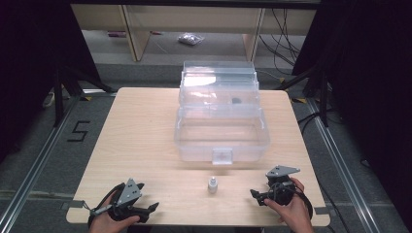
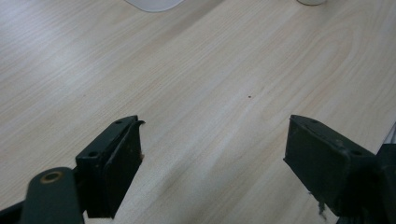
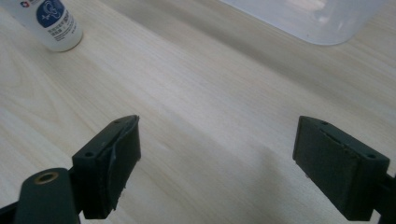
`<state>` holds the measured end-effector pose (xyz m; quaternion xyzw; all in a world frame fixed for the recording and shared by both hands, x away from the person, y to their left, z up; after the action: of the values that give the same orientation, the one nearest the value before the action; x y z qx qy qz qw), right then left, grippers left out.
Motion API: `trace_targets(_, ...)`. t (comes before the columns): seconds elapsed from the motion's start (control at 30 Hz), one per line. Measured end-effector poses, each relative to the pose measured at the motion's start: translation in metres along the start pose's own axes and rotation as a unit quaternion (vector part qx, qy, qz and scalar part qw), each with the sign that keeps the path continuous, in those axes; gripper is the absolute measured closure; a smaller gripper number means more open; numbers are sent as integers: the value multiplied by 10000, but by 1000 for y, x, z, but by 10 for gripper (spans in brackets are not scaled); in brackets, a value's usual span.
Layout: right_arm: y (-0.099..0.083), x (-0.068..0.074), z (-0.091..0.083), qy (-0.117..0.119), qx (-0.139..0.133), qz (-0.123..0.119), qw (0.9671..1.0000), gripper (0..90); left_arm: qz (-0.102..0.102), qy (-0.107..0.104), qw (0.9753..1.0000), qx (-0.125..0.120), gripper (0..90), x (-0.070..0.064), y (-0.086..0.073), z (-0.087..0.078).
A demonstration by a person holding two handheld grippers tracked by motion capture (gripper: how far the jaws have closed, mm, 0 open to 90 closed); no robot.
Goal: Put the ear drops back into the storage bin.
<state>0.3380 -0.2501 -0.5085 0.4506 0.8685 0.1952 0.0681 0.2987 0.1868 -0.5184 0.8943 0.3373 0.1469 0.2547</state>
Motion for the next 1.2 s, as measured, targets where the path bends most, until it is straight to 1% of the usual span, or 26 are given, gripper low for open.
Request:
trace_targets(0.03, 0, 0, 1, -19, -34, -92, 10000, 160, 2, -1, 10000, 2, 183, 0, 0, 0)
trace_targets(0.07, 1, 1, 2, -18, -125, -82, 9999, 159, 10, -14, 10000, 10, 183, 0, 0, 0)
trace_targets(0.23, 2, 3, -2, 13, -2, -151, 9999, 162, 23, -11, 10000, 26, 183, 0, 0, 0)
trace_targets(0.27, 3, 5, -2, 59, -13, -72, 10000, 164, -10, -30, 10000, -3, 183, 0, 0, 0)
trace_targets(0.3, 3, 5, -3, 27, 15, -169, 9999, 163, -44, -104, 9999, -38, 182, -2, 0, 0)
trace_targets(0.37, 4, 8, -4, 72, 82, -132, 9999, 163, -1, -100, 9999, 18, 183, -1, 0, -1)
trace_targets(0.4, 5, 9, -3, 70, 33, -163, 9998, 164, -4, -55, 10000, 23, 183, 0, 0, 0)
trace_targets(0.43, 5, 10, -3, 100, 73, -157, 9998, 167, 3, -53, 10000, 29, 183, 0, 0, 0)
trace_targets(0.5, 6, 12, -4, 82, 133, -264, 9995, 174, 5, -50, 10000, 35, 183, 0, 0, 0)
trace_targets(0.53, 6, 12, -4, 82, 133, -264, 9995, 174, 5, -50, 10000, 35, 183, 0, 0, 0)
trace_targets(0.57, 7, 13, -6, 127, 256, -234, 9993, 176, 3, -52, 10000, 29, 183, 0, 0, 0)
trace_targets(0.6, 8, 14, -7, 89, 278, -332, 9990, 183, -3, -57, 10000, 34, 183, 0, 0, 0)
trace_targets(0.63, 10, 16, -7, 106, 249, -282, 9992, 184, 17, -92, 9999, 43, 183, -1, -1, -1)
trace_targets(0.67, 10, 17, -9, 121, 353, -328, 9988, 187, 17, -92, 9999, 43, 183, -1, -1, -1)
trace_targets(0.7, 12, 18, -7, 83, 239, -358, 9990, 193, 30, -45, 10000, 75, 183, 0, -1, 0)
trace_targets(0.77, 12, 19, -8, 83, 282, -379, 9988, 198, 26, -47, 10000, 71, 183, 0, -1, 0)
trace_targets(0.8, 15, 21, -9, 116, 381, -462, 9981, 201, 31, -47, 10000, 78, 183, 0, -1, 0)
trace_targets(0.83, 16, 22, -8, 85, 353, -516, 9980, 202, 23, -46, 10000, 77, 183, 0, -1, 0)
trace_targets(0.87, 17, 24, -9, 121, 404, -475, 9980, 203, 30, -43, 10000, 83, 183, 0, -1, 0)
trace_targets(0.93, 20, 24, -7, 79, 404, -634, 9971, 208, -29, -56, 9999, 85, 183, 0, -1, 1)
trace_targets(1.0, 21, 26, -6, 121, 356, -613, 9974, 208, -55, -63, 9999, 76, 183, -1, -1, 1)
trace_targets(1.03, 25, 28, -7, 110, 460, -759, 9960, 214, -35, -57, 9999, 87, 183, -1, -1, 1)
trace_targets(1.1, 26, 29, -8, 128, 475, -777, 9958, 214, -66, -64, 9999, 59, 183, -1, -1, 1)
trace_targets(1.13, 30, 32, -9, 125, 494, -813, 9954, 214, -99, -72, 9999, 31, 183, -1, -1, 1)
trace_targets(1.17, 30, 32, -9, 125, 494, -813, 9954, 214, -57, -61, 10000, 30, 183, -1, -1, 1)
trace_targets(1.2, 35, 35, -11, 118, 524, -903, 9945, 217, -101, -69, 9999, 36, 183, -1, -1, 2)
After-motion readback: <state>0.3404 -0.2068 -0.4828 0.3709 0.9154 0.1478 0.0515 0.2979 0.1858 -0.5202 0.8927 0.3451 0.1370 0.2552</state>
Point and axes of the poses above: each handheld gripper's, and its own axes: z roughly forward along the jaws, y roughly out of its top, x roughly to its left, the point moved 3 cm from there along z, roughly forward along the jaws, and after that the axes turned 14 degrees about x, right-handed, at the moved point
